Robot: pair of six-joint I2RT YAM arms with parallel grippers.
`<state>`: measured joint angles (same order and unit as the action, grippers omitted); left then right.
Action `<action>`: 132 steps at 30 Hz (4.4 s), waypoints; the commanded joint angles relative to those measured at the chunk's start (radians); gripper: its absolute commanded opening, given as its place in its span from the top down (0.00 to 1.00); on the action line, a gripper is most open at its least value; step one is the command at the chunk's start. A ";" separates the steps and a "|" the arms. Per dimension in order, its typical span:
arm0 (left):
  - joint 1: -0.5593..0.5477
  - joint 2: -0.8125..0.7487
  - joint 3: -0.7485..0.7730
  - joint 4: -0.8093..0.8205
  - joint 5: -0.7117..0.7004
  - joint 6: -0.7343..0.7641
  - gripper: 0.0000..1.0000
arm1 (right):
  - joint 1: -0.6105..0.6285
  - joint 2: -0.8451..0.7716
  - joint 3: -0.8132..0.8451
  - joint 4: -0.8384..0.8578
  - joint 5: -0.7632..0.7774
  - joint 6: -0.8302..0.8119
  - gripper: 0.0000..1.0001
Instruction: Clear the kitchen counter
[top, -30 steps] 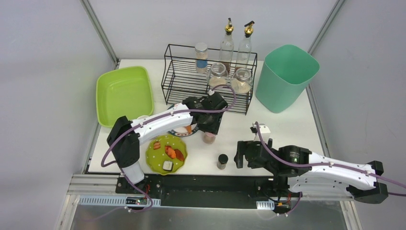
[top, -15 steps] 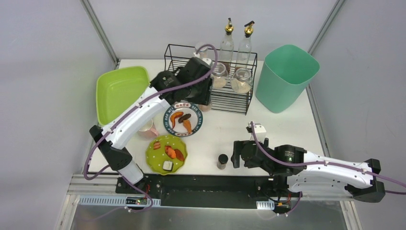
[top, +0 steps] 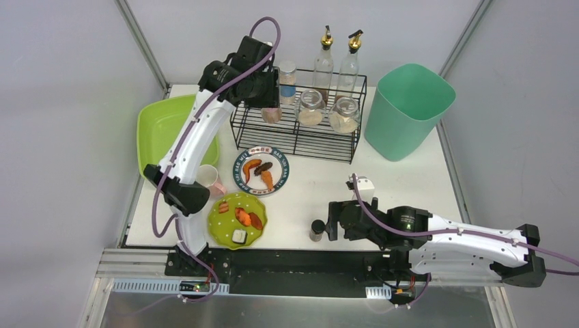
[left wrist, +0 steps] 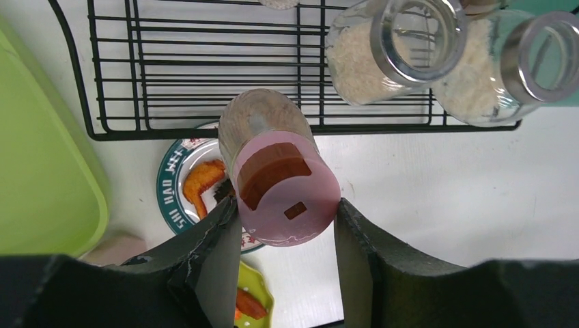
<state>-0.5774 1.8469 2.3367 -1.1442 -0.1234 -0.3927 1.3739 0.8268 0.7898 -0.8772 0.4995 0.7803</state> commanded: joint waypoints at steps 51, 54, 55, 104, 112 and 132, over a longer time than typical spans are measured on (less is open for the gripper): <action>0.059 0.154 0.097 0.079 0.222 0.043 0.13 | 0.024 0.015 -0.005 0.120 -0.020 -0.012 0.01; 0.037 0.104 0.052 0.080 0.210 0.046 0.13 | 0.024 0.011 0.011 0.100 -0.003 -0.017 0.01; 0.028 0.084 0.032 0.079 0.205 0.046 0.13 | 0.024 0.010 0.018 0.091 0.001 -0.020 0.01; -0.699 -0.160 -0.871 0.376 0.024 -0.302 0.01 | -0.499 -0.073 0.030 -0.050 0.139 -0.075 0.01; -0.705 -0.108 -0.865 0.377 0.010 -0.316 0.05 | -0.516 -0.099 0.013 -0.045 0.129 -0.081 0.01; -0.719 -0.077 -0.843 0.376 0.033 -0.316 0.59 | -0.531 -0.110 -0.044 -0.008 0.088 -0.082 0.01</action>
<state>-1.2839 1.7763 1.4609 -0.7650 -0.0868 -0.7036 0.8474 0.7258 0.7631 -0.9066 0.5976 0.7021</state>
